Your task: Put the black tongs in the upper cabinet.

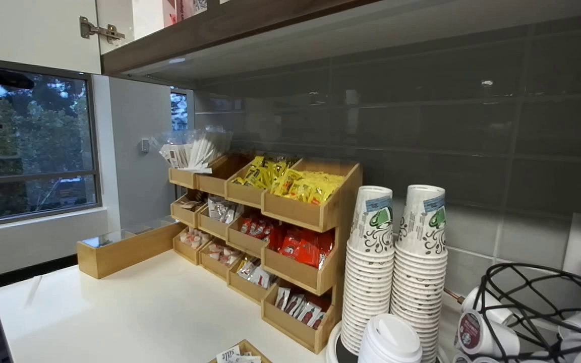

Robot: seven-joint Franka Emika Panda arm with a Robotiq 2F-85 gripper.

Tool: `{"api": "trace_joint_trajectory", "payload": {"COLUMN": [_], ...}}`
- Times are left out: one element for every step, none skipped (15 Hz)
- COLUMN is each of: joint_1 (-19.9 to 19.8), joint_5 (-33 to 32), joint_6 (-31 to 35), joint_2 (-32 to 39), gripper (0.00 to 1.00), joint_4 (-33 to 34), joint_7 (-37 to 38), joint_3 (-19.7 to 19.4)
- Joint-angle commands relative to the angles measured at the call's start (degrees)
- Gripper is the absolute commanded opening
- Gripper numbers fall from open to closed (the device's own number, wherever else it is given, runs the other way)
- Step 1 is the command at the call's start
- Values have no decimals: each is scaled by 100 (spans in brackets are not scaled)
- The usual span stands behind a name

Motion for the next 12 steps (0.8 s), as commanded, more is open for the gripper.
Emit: {"api": "trace_joint_trajectory", "payload": {"joint_1": [-83, -101, -128, -157, -192, -225, -259, -288, -310, -324, -341, -348], "joint_5": [171, 188, 204, 221, 239, 264, 292, 314, 329, 322, 324, 310], "joint_6": [-171, -180, -195, -217, -231, -238, -222, -221, -210, -177, -153, -146], "joint_2": [184, 199, 213, 221, 226, 237, 260, 270, 282, 290, 297, 310], "gripper": [77, 84, 92, 98, 100, 100, 100, 100, 100, 100, 100, 100], "joint_4": [350, 393, 446, 494, 546, 574, 607, 622, 625, 614, 607, 612], "joint_7": [19, 54, 94, 144, 204, 216, 224, 229, 238, 236, 229, 242], "joint_3": [-19, -24, -34, -42, -50, -53, -58, -60, -62, -63, -62, -56]}}
